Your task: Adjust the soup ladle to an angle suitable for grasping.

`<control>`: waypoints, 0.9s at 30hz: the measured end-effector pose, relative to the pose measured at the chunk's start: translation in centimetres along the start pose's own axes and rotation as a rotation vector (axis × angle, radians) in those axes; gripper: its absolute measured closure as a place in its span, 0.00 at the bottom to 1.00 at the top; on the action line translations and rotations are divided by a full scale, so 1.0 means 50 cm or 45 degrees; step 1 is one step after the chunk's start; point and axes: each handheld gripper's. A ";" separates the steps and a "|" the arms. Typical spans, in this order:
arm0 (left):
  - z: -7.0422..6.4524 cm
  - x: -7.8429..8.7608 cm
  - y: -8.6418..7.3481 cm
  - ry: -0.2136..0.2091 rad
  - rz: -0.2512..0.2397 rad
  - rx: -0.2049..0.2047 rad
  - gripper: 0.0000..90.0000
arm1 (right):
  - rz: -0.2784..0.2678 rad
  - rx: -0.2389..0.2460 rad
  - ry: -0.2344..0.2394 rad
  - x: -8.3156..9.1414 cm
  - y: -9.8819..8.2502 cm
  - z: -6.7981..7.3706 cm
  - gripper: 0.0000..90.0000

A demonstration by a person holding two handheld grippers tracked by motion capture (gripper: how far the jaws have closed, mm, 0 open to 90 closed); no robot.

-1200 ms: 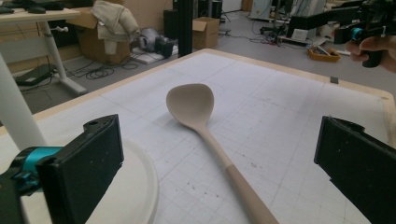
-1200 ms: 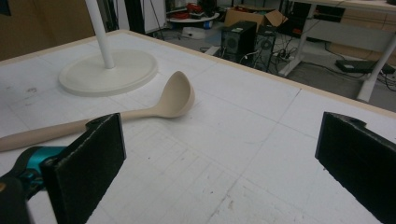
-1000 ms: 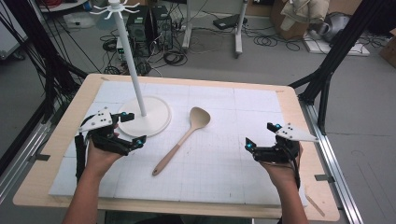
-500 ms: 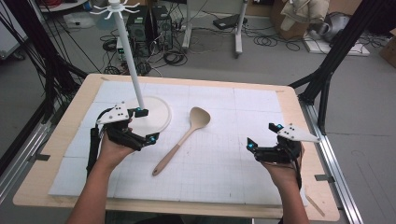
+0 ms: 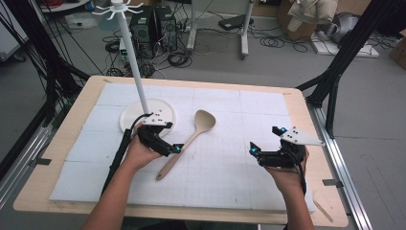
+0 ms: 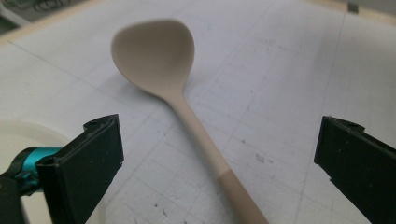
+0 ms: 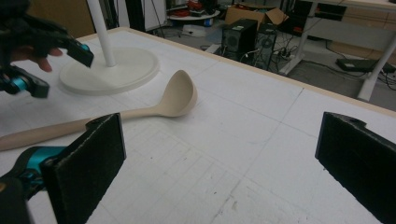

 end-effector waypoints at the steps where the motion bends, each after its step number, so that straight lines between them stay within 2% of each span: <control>1: 0.000 -0.021 -0.008 0.005 0.075 0.001 0.02 | -0.003 0.004 -0.001 0.000 0.000 0.000 0.01; 2: 0.000 -0.021 -0.008 0.005 0.075 0.001 0.02 | -0.003 0.004 -0.001 0.000 0.000 0.000 0.01; 3: 0.002 -0.037 -0.015 0.014 0.149 0.004 0.02 | -0.003 0.009 -0.003 0.002 0.001 0.000 0.01; 4: 0.002 -0.037 -0.015 0.014 0.149 0.004 0.02 | 0.001 0.004 -0.005 0.003 0.001 0.000 0.01; 6: 0.003 -0.050 -0.018 0.035 0.222 0.036 0.02 | -0.004 0.008 -0.006 0.004 0.001 -0.001 0.01; 7: 0.001 -0.055 -0.018 0.027 0.241 0.044 0.02 | -0.005 0.008 -0.007 0.005 0.001 -0.001 0.01; 10: -0.006 -0.073 -0.020 0.028 0.298 0.025 0.09 | -0.002 0.007 -0.010 0.005 -0.001 -0.002 0.01; 11: -0.007 -0.078 -0.021 0.027 0.338 0.002 0.11 | 0.001 0.007 -0.010 0.004 -0.002 -0.001 0.01; 12: -0.009 -0.084 -0.024 0.031 0.365 -0.004 0.13 | 0.005 0.002 -0.006 0.004 -0.001 0.000 0.01; 13: -0.010 -0.093 -0.030 0.039 0.423 0.003 0.15 | 0.010 0.007 -0.004 0.004 -0.001 0.001 0.01; 14: -0.010 -0.093 -0.030 0.039 0.423 0.003 0.17 | 0.005 0.011 -0.002 0.003 0.000 0.001 0.01; 15: -0.011 -0.094 -0.030 0.048 0.427 -0.019 0.17 | 0.005 0.011 -0.002 0.003 0.000 0.001 0.01; 17: -0.014 -0.091 -0.026 0.082 0.435 -0.028 0.32 | 0.005 0.010 -0.002 0.003 0.001 0.003 0.01; 19: -0.017 -0.086 -0.022 0.081 0.436 -0.011 0.48 | 0.002 0.013 0.000 0.002 0.002 0.002 0.01; 20: -0.024 -0.085 -0.020 0.028 0.428 -0.033 0.57 | -0.001 0.015 -0.002 0.002 0.002 0.002 0.01; 21: -0.029 -0.087 -0.019 0.043 0.432 -0.049 0.66 | -0.004 0.014 -0.002 0.001 0.003 0.001 0.01; 23: -0.032 -0.087 -0.018 0.053 0.443 -0.063 0.66 | -0.005 0.009 -0.005 0.002 0.003 0.001 0.01; 27: -0.028 -0.087 -0.017 0.052 0.445 -0.036 0.68 | -0.011 0.011 -0.005 0.003 0.006 0.001 0.01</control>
Point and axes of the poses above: each handheld gripper's, and its own axes: x roughly backward along the jaws, y roughly out of its top, z roughly to its left, and after that the axes turned 1 degree about -z, right-handed
